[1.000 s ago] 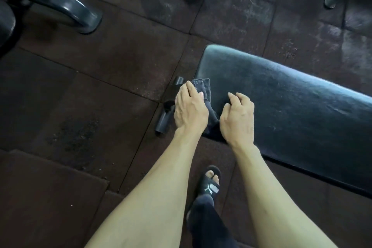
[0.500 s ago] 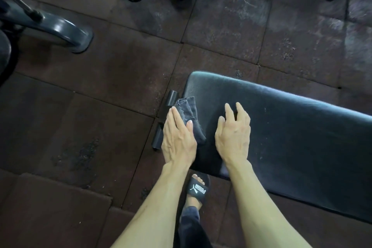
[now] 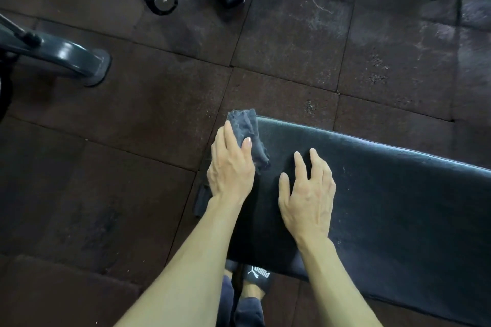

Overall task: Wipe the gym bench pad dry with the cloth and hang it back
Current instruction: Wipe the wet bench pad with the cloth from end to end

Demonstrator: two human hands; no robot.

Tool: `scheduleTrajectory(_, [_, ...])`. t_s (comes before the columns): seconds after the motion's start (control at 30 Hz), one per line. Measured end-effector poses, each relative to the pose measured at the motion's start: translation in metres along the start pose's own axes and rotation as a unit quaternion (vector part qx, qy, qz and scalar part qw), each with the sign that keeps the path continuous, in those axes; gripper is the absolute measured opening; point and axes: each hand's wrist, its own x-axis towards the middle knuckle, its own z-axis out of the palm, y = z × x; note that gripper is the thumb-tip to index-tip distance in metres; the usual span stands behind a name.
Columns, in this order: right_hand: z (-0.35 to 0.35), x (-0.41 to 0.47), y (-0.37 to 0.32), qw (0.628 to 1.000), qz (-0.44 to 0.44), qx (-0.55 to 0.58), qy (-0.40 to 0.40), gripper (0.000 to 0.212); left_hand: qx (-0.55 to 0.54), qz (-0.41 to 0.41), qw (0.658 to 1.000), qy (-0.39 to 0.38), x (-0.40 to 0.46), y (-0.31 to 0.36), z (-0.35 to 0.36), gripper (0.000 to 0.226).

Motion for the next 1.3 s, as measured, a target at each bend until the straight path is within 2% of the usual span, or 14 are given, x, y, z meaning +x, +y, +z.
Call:
scheduleTrajectory(0.13, [-0.003, 0.008, -0.001, 1.0, 0.024, -0.001, -0.002, 0.054, 0.0, -0.019, 1.0, -0.005, -0.007, -0.006, -0.004, 0.063])
scheduleTrajectory(0.27, [-0.005, 0.015, -0.001, 0.999, 0.044, -0.005, -0.01, 0.052, 0.028, -0.006, 1.0, 0.006, 0.023, 0.009, 0.004, 0.056])
scheduleTrajectory(0.33, [-0.004, 0.017, 0.001, 0.999, 0.049, -0.008, -0.007, 0.05, 0.05, 0.046, 0.998, 0.009, 0.041, 0.015, 0.007, 0.044])
scheduleTrajectory(0.43, [-0.002, 0.02, 0.002, 0.998, 0.058, -0.004, 0.006, 0.048, 0.091, 0.209, 0.974, -0.005, 0.058, 0.031, 0.017, 0.025])
scheduleTrajectory(0.5, [-0.003, 0.023, 0.004, 0.997, 0.072, 0.001, 0.011, 0.049, 0.1, 0.264, 0.959, -0.032, 0.057, 0.044, 0.029, 0.028])
scheduleTrajectory(0.7, [-0.018, 0.029, 0.038, 0.986, 0.164, -0.01, 0.013, 0.047, 0.112, 0.323, 0.939, -0.044, 0.044, 0.034, 0.028, 0.048])
scheduleTrajectory(0.93, [-0.018, 0.036, 0.042, 0.983, 0.181, -0.014, 0.009, 0.049, 0.159, 0.359, 0.917, -0.074, 0.062, 0.056, 0.035, 0.041])
scheduleTrajectory(1.1, [-0.016, 0.033, 0.053, 0.986, 0.165, -0.008, 0.025, 0.052, 0.127, 0.365, 0.92, -0.068, 0.047, 0.089, 0.061, 0.03])
scheduleTrajectory(1.3, [-0.025, 0.031, 0.083, 0.986, 0.165, -0.023, 0.022, 0.052, 0.132, 0.377, 0.914, -0.071, 0.034, 0.097, 0.062, 0.032])
